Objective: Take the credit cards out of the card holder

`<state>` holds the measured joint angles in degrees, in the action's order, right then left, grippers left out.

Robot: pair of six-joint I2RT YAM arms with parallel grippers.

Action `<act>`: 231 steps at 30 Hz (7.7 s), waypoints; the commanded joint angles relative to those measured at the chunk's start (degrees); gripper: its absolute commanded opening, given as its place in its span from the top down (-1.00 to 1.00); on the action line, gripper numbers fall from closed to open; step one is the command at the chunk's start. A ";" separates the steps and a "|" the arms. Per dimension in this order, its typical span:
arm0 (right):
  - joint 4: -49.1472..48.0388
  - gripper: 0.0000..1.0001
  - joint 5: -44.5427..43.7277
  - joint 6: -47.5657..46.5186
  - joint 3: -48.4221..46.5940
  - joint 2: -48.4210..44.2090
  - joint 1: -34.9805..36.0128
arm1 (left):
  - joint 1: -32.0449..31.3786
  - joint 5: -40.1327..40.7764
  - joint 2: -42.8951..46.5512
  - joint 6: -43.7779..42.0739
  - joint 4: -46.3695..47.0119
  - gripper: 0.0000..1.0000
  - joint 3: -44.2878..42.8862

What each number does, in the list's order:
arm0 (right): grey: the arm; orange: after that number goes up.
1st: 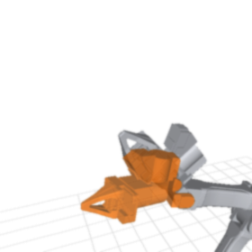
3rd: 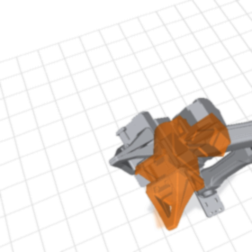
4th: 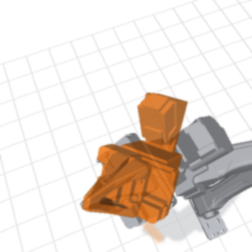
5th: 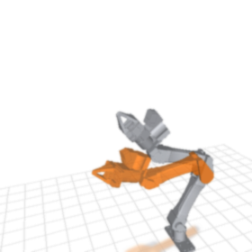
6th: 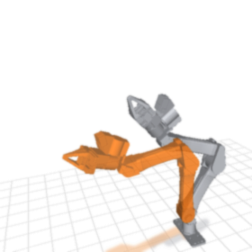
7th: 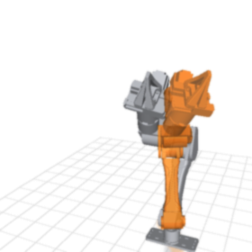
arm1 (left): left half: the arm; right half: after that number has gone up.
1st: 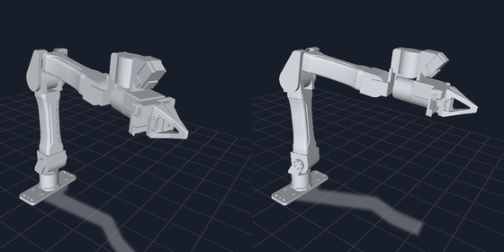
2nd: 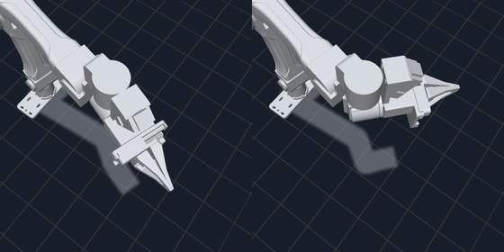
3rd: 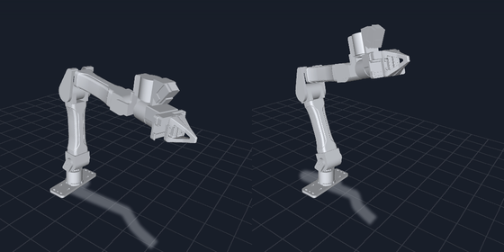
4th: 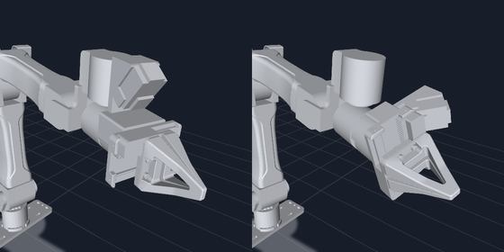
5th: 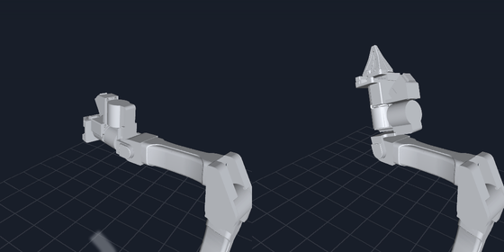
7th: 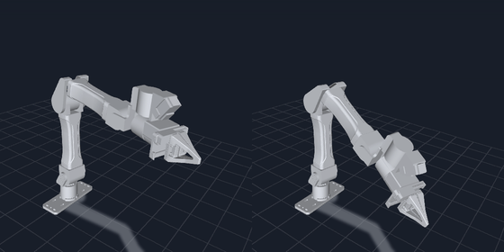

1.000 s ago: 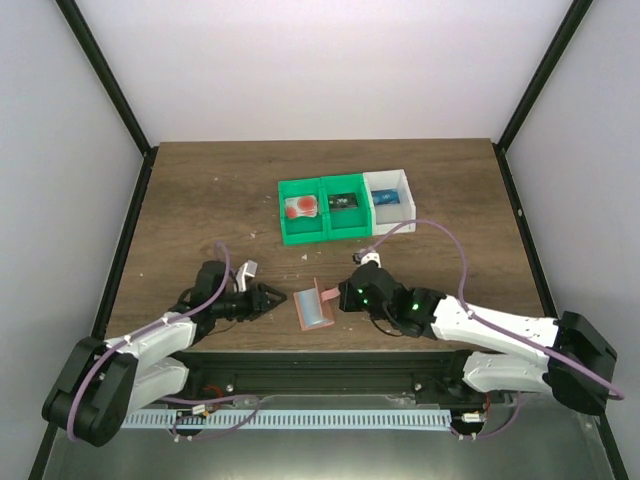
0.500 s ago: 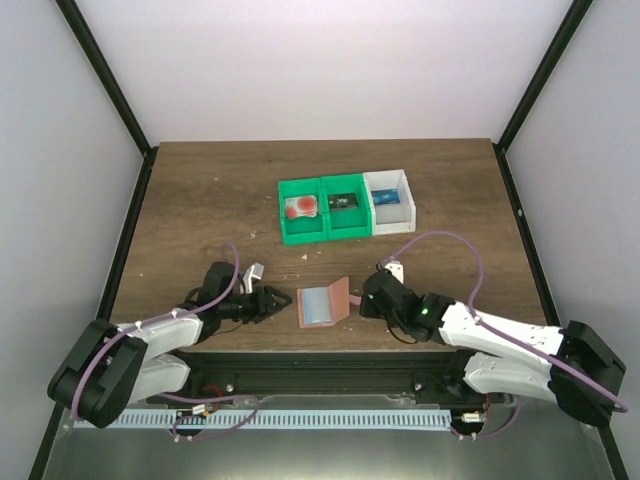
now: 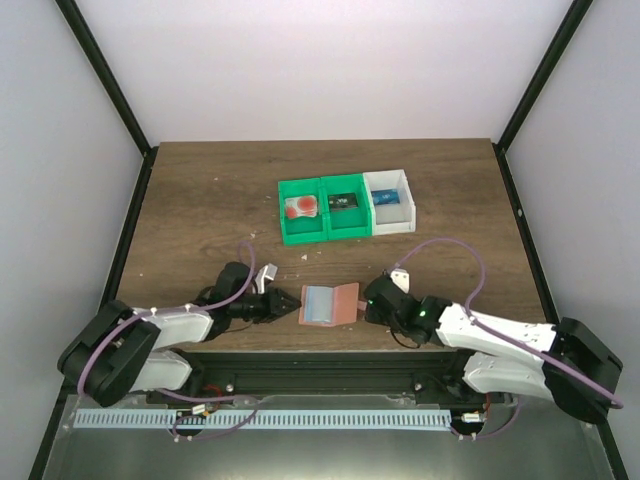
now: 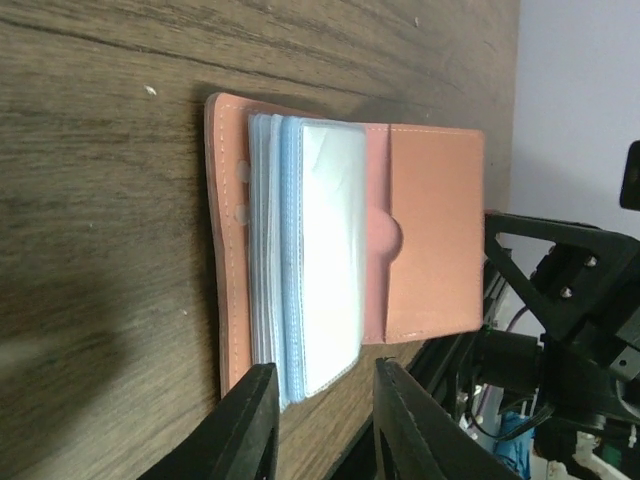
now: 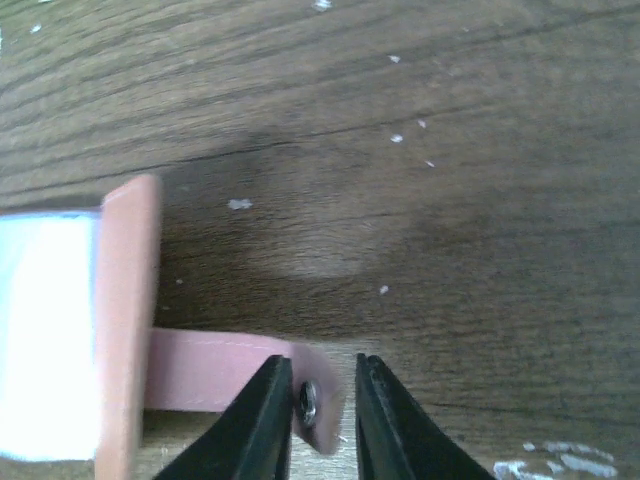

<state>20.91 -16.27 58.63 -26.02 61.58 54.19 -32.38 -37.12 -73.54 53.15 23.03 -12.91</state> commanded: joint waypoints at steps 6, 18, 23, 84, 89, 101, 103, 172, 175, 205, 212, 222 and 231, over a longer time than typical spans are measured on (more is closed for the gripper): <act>10.15 0.38 -1.94 -3.52 -12.64 1.71 0.15 | -3.72 2.65 -0.39 2.89 5.65 0.56 -3.53; 2.83 0.41 11.72 -8.01 -18.51 -1.29 0.55 | -12.62 1.23 -17.74 8.67 19.98 0.66 -11.61; -3.85 0.61 16.21 -8.08 -16.97 1.12 0.84 | -15.01 1.98 -21.35 9.40 21.71 0.68 -12.89; -10.93 0.61 12.53 -8.49 -14.91 24.00 1.92 | -7.78 12.35 -2.58 5.15 3.05 0.27 -0.45; -11.54 0.77 10.29 -7.88 -12.63 24.79 1.87 | -7.18 14.05 -0.65 3.55 0.29 0.13 -0.88; -20.64 0.86 13.13 -5.58 -3.81 25.87 1.61 | -7.05 11.39 -5.48 4.46 7.56 0.04 0.26; -21.55 0.86 13.44 -5.46 -3.34 25.86 1.62 | -7.16 9.03 -8.07 5.78 12.90 0.08 0.42; -20.49 -0.24 18.66 -6.04 -11.43 23.01 6.80 | -10.08 21.00 17.33 9.15 0.49 1.00 9.08; -19.48 -0.24 17.60 -6.29 -11.26 21.82 6.79 | -10.07 21.30 16.86 8.58 0.39 1.00 9.10; -15.24 0.19 17.73 -8.09 -19.50 16.43 9.60 | -10.05 20.97 13.46 5.65 0.53 1.00 8.99; -13.21 -0.06 16.05 -9.25 -22.60 25.65 9.92 | -10.13 21.26 13.60 5.66 0.45 1.00 9.04; -12.94 -0.10 15.69 -8.87 -21.81 28.44 9.96 | -10.07 21.27 13.94 5.48 0.13 1.00 8.97; -12.58 -0.06 14.65 -8.40 -21.07 29.44 9.96 | -10.15 21.09 13.84 5.13 -0.18 1.00 9.11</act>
<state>8.29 -0.38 50.17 -46.83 90.76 63.64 -42.41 -16.53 -59.83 59.40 23.22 -4.38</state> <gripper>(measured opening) 0.538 0.019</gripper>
